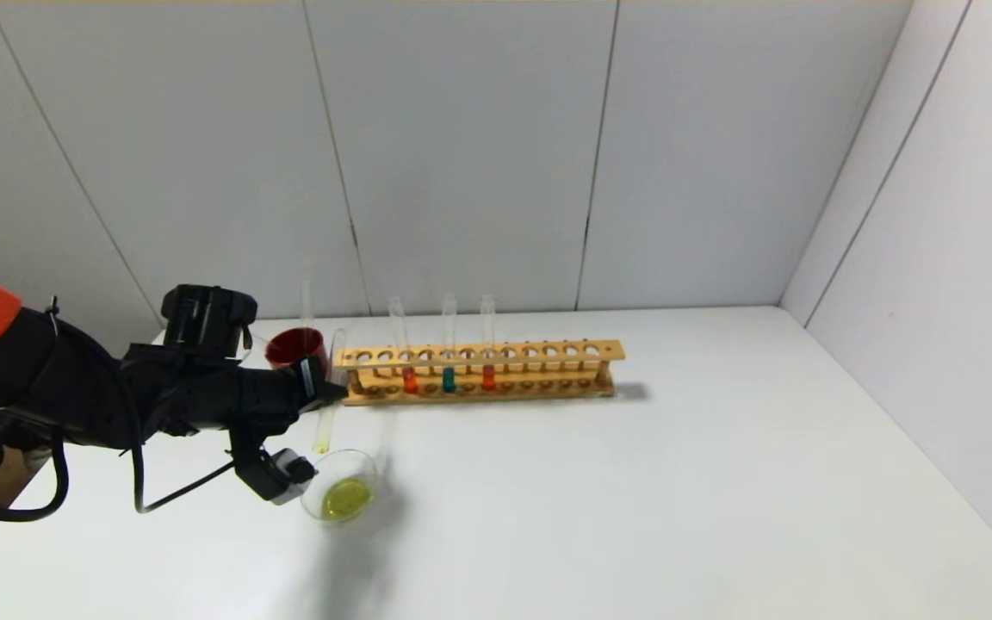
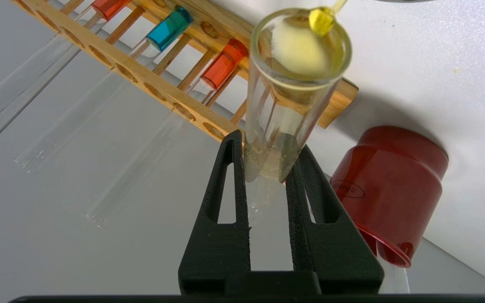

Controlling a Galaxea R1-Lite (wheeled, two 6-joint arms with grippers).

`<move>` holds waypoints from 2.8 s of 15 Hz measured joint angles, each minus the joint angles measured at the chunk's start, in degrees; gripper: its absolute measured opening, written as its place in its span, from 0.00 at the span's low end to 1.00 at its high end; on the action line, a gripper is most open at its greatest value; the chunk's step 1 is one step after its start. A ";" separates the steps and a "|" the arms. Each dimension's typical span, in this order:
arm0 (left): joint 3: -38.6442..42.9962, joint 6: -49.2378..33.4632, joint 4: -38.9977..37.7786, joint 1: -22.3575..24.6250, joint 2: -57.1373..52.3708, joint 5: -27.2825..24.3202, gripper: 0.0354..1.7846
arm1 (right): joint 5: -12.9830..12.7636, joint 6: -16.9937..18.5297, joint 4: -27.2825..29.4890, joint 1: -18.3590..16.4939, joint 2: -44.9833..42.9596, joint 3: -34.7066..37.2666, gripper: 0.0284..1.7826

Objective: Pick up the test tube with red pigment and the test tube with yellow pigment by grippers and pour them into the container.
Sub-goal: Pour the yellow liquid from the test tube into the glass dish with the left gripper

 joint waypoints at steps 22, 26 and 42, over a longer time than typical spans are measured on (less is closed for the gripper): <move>0.52 5.44 0.05 -1.52 -3.74 2.76 0.16 | 0.00 0.00 -0.02 0.00 0.00 0.00 0.98; 0.59 6.02 0.05 -2.06 -4.52 3.89 0.16 | 0.00 0.00 0.00 0.00 0.00 0.00 0.98; 0.63 8.55 -0.28 -3.50 -7.19 8.44 0.16 | 0.00 0.00 0.00 0.00 0.00 0.00 0.98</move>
